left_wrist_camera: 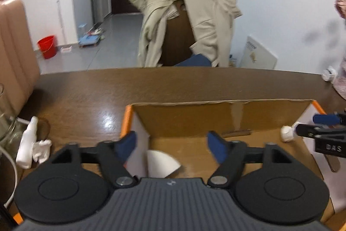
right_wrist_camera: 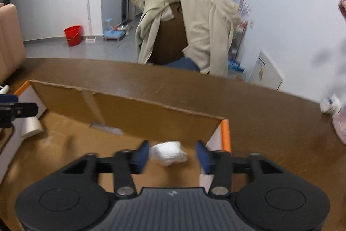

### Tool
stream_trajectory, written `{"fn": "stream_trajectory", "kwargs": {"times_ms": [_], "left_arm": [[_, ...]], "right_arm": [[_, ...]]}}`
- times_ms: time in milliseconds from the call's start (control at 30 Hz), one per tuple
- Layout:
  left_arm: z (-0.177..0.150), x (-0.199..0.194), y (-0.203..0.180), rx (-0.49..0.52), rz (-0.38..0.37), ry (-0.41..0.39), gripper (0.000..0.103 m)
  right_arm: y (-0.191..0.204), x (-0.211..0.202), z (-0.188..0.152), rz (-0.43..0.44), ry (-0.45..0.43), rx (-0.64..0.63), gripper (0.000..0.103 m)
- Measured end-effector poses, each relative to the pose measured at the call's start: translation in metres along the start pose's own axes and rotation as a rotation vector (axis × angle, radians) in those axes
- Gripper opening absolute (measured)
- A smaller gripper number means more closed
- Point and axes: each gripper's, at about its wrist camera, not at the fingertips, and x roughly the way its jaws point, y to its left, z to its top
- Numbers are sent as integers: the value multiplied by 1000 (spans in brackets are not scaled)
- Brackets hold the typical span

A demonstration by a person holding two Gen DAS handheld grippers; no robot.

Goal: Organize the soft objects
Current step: 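Carry the wedge into the cardboard box and release while the right tool drops the tissue there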

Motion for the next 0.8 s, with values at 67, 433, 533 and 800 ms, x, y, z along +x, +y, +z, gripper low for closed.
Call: {"fn": "stream_trajectory", "kwargs": {"times_ms": [67, 433, 533, 800], "left_arm": [[-1, -6, 1, 9, 4, -27, 81], [-16, -143, -4, 84, -25, -162, 98], [-29, -194, -6, 86, -37, -192, 99], [-87, -319, -5, 74, -63, -334, 103]], "right_arm": [[2, -5, -2, 8, -25, -4, 56], [-7, -131, -10, 20, -165, -9, 70], [-7, -191, -22, 33, -237, -16, 76], [-5, -325, -93, 90, -414, -10, 88]]}}
